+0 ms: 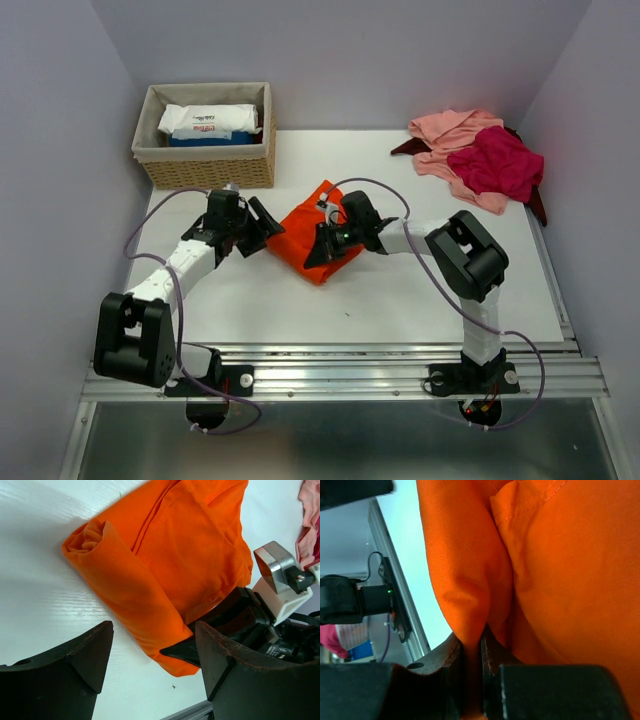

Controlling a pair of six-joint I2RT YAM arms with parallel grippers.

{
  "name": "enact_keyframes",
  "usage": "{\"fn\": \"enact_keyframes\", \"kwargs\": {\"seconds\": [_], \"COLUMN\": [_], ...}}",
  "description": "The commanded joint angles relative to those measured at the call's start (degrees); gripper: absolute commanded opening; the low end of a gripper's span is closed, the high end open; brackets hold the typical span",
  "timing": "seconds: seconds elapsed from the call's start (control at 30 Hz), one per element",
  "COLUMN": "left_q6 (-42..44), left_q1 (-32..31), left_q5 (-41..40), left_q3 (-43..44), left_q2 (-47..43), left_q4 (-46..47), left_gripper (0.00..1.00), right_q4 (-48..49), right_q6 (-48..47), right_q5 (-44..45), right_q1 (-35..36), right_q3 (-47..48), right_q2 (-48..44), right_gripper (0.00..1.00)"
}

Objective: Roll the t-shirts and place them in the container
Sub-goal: Roll the T-shirt to the center of the board.

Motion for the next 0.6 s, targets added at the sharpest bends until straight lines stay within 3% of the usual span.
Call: {"fn": "enact_keyframes", "kwargs": {"seconds": [0.0,0.5,0.53,0.57], "left_q6": [1.45,1.28,1.54,1.54], "left_q1": [-0.65,-1.35,-1.35,-1.35], "left_q5": [2.09,2.79,2.88,2.88], "left_q3": [2.82,6.51,6.77,6.95], "left_q2": [3.25,13.18,13.71,14.33], "left_q4": [4.62,10.7,10.78,10.87], "left_gripper": [0.76,0.75,0.75,0.75], "right_q4": [5.0,6.84,6.84,6.67], "right_q6": [2.88,4.38,4.29,4.29], "right_q5": [-5.56,-6.27,-6.1,-5.48], "right_q1": [-1.63,-4.01,-4.01,-4.01], "right_q3": [-0.47,-0.82,-0.82,-0.99], "right_q2": [0.89,3.17,3.09,3.0], "right_gripper": [0.01,0.01,0.03,0.14]}}
